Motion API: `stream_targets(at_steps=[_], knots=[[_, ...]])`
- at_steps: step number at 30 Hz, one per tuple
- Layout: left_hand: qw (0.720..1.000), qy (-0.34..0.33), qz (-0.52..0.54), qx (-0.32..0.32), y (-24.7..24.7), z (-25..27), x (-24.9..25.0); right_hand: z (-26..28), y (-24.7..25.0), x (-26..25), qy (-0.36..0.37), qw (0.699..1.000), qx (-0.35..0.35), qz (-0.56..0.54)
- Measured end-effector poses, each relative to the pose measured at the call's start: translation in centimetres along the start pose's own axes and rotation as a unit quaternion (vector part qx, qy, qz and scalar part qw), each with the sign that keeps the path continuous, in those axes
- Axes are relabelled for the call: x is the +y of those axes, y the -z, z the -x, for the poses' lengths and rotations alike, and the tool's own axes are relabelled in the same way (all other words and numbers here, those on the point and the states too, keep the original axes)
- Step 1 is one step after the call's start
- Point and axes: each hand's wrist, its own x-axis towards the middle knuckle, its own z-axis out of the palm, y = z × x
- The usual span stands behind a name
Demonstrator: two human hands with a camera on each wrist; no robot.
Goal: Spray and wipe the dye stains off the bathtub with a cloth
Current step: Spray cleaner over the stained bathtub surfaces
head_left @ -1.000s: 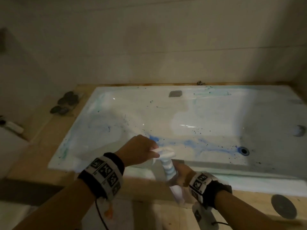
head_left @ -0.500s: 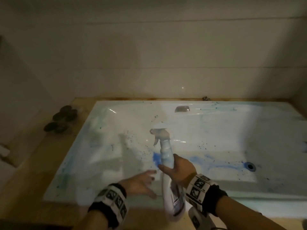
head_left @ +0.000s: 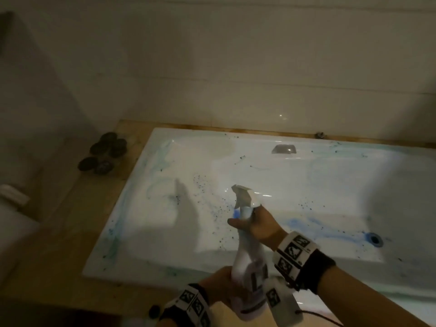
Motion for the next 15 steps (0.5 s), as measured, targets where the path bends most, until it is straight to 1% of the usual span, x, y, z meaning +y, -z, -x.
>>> stream_targets(at_steps=[1, 2, 4, 5, 6, 8, 11, 13, 14, 15], knots=[[1.0, 0.002, 0.003, 0.004, -0.1, 0.2, 0.0, -0.8, -1.0, 0.0, -0.001, 0.999, 0.002, -0.042], [1.0, 0.01, -0.003, 0.011, -0.2, 0.3, 0.1, -1.4, -1.8, 0.0, -0.004, 0.995, 0.018, -0.101], [0.999, 0.012, -0.031, 0.03, -0.4, 0.9, 0.2, -2.6, -3.8, 0.0, -0.001, 0.976, 0.088, -0.197], [0.999, 0.009, -0.033, 0.041, -0.2, 1.1, 0.1, -3.3, -4.8, -0.1, 0.005, 0.97, 0.106, -0.219], [0.998, 0.013, -0.035, 0.053, -0.1, 1.6, 0.0, -3.9, -5.7, -0.3, 0.01, 0.97, 0.107, -0.22], [0.996, 0.021, -0.044, 0.072, 0.5, 2.4, -0.5, -4.8, -7.5, -1.1, 0.029, 0.97, 0.084, -0.227], [0.994, 0.059, -0.08, 0.048, 3.1, 2.9, -1.3, -6.1, -9.8, -2.0, 0.029, 0.98, 0.032, -0.193], [0.988, 0.1, -0.11, 0.047, 5.3, 3.6, -2.3, -6.5, -11.2, -2.3, 0.028, 0.985, -0.003, -0.172], [0.981, 0.129, -0.136, 0.058, 6.5, 4.3, -3.0, -6.7, -12.2, -2.1, 0.024, 0.987, -0.02, -0.16], [0.969, 0.16, -0.163, 0.09, 8.0, 5.4, -3.5, -6.7, -13.2, -2.1, 0.03, 0.99, -0.042, -0.135]])
